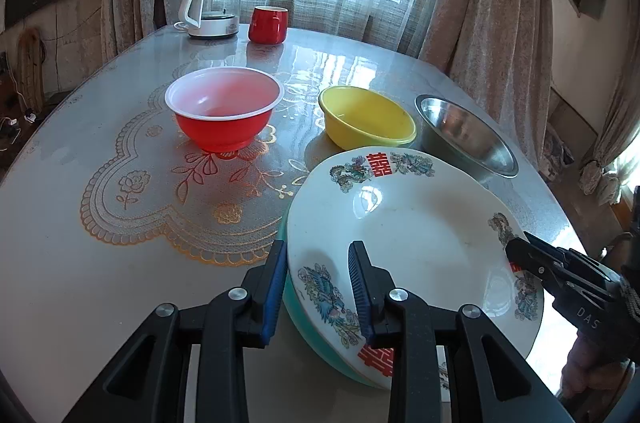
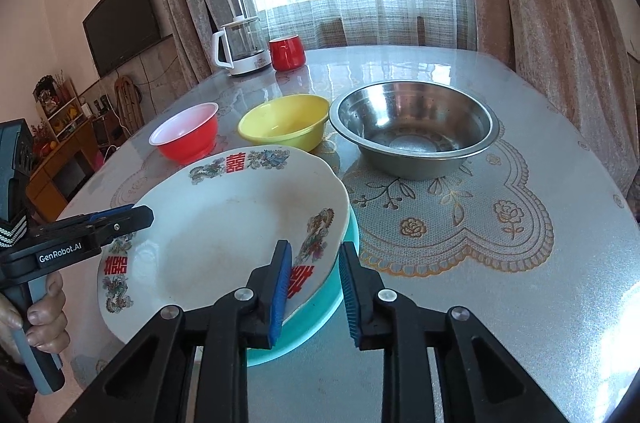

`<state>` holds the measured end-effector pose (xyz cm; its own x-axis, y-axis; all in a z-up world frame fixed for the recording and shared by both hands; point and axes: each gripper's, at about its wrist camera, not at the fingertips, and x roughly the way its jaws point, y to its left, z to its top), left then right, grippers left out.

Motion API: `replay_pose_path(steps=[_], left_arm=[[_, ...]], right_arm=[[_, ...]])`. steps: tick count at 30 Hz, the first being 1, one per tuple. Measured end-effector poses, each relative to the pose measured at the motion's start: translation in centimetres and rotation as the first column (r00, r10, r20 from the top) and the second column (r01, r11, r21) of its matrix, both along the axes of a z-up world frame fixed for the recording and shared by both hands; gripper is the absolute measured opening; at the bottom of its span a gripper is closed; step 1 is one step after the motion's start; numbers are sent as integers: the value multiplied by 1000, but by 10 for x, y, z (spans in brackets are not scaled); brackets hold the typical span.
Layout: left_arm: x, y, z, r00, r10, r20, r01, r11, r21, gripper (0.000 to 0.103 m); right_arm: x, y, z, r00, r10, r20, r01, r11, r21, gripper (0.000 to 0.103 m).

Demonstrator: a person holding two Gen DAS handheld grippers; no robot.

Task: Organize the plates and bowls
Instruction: 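Lower the red-character plate onto the stack and open the left tool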

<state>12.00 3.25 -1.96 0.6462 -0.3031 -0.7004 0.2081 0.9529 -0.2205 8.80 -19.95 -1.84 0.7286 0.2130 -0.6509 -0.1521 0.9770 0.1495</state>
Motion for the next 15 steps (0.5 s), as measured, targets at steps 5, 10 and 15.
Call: replay_pose_path(steps=[5, 10, 15], left_arm=[[-1, 0, 3, 1000, 3, 12, -3, 1000, 4, 31], [1, -3, 0, 1000, -5, 2, 5, 1000, 20, 31], [-1, -2, -1, 1000, -1, -9, 1, 1000, 10, 31]], right_arm=[[6, 1, -5, 1000, -8, -9, 8, 1000, 3, 24], [6, -3, -5, 1000, -6, -23, 6, 999, 34, 24], [8, -1, -8, 1000, -5, -28, 6, 999, 40, 24]])
